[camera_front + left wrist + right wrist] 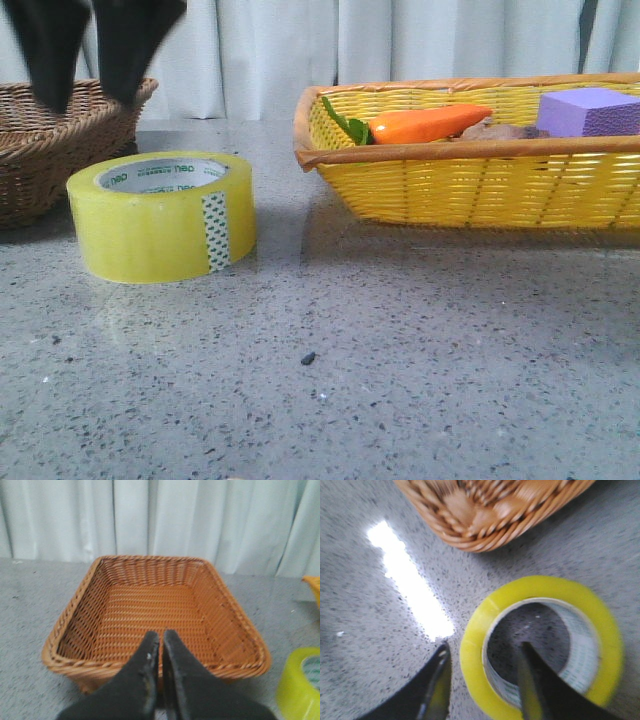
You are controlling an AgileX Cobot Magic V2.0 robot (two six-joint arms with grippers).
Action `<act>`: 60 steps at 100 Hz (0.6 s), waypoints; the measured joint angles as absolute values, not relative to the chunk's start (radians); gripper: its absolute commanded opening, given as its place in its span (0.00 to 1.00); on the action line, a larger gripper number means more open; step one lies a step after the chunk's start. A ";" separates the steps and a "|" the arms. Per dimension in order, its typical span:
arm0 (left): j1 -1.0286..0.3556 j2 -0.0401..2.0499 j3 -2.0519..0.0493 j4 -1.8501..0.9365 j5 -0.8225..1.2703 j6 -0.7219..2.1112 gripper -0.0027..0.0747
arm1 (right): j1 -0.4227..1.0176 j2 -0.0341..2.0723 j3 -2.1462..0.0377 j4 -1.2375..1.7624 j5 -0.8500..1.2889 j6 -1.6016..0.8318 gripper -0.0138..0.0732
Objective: Transfer tape with both arms
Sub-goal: 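Open the right gripper and withdraw it from the tape roll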
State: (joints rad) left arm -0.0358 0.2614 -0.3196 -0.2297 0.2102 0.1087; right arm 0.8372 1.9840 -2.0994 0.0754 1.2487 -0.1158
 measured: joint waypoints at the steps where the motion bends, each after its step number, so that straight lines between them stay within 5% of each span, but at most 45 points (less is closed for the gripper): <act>1: -0.039 0.261 -0.321 -0.232 0.208 0.109 0.01 | 0.837 1.978 -2.099 0.075 1.249 -0.118 0.24; 12: -0.070 0.261 -0.328 -0.310 0.152 0.109 0.01 | 0.824 1.876 -2.102 0.066 1.249 -0.118 0.07; 27: -0.126 0.261 -0.331 -0.356 0.129 0.109 0.04 | 0.813 1.749 -2.102 0.029 1.255 -0.118 0.07; 49: -0.230 0.270 -0.340 -0.360 0.123 0.109 0.33 | 0.813 1.570 -2.074 -0.044 1.266 -0.118 0.07; 60: -0.283 0.306 -0.366 -0.360 0.123 0.109 0.36 | 0.813 1.484 -2.020 -0.084 1.271 -0.104 0.07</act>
